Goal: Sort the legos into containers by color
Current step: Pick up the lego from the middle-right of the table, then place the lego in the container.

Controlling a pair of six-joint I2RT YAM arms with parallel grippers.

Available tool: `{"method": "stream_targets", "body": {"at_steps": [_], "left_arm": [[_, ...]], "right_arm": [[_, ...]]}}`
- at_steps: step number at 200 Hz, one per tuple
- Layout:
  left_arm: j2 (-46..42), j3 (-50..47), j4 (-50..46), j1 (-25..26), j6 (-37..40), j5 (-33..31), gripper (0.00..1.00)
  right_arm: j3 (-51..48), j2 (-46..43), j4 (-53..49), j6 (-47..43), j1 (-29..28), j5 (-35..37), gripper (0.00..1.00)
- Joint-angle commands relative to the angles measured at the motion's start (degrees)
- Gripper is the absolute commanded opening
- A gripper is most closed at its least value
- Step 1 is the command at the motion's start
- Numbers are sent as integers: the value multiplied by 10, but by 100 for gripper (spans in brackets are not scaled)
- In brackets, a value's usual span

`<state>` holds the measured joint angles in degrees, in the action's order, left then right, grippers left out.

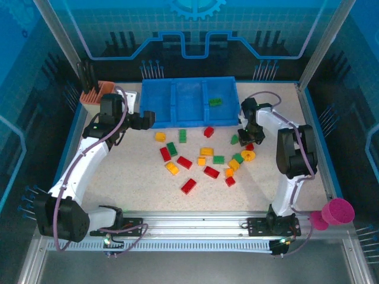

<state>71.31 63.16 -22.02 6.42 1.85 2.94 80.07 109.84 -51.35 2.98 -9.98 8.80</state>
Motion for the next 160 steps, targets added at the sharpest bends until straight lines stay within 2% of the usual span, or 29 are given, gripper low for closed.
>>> {"method": "stream_targets", "body": {"at_steps": [1,17,44,70,95,118,133,160], "left_arm": [[-4,26,-3,1,-43,-70,99],[-4,36,-7,-6,-62,-49,99],[-13,23,15,-7,-48,52,99],[-22,11,31,-6,-85,47,99],[-42,-12,53,-8,-86,53,99],[-60,-24,71,-16,-90,93,99],[-65,-24,73,-18,-90,102,99],[-67,-19,63,-19,-87,99,99]], "right_arm": [[74,-43,-58,5,-28,-18,35],[138,-32,-74,2,-55,-15,35],[278,25,-91,-11,-114,-4,35],[419,108,-88,-16,-154,-8,35],[543,194,-82,-21,-177,-25,36],[666,284,-89,-27,-193,-37,37],[696,314,-69,-27,-200,-55,37],[678,331,-6,-24,-207,-69,38]]}}
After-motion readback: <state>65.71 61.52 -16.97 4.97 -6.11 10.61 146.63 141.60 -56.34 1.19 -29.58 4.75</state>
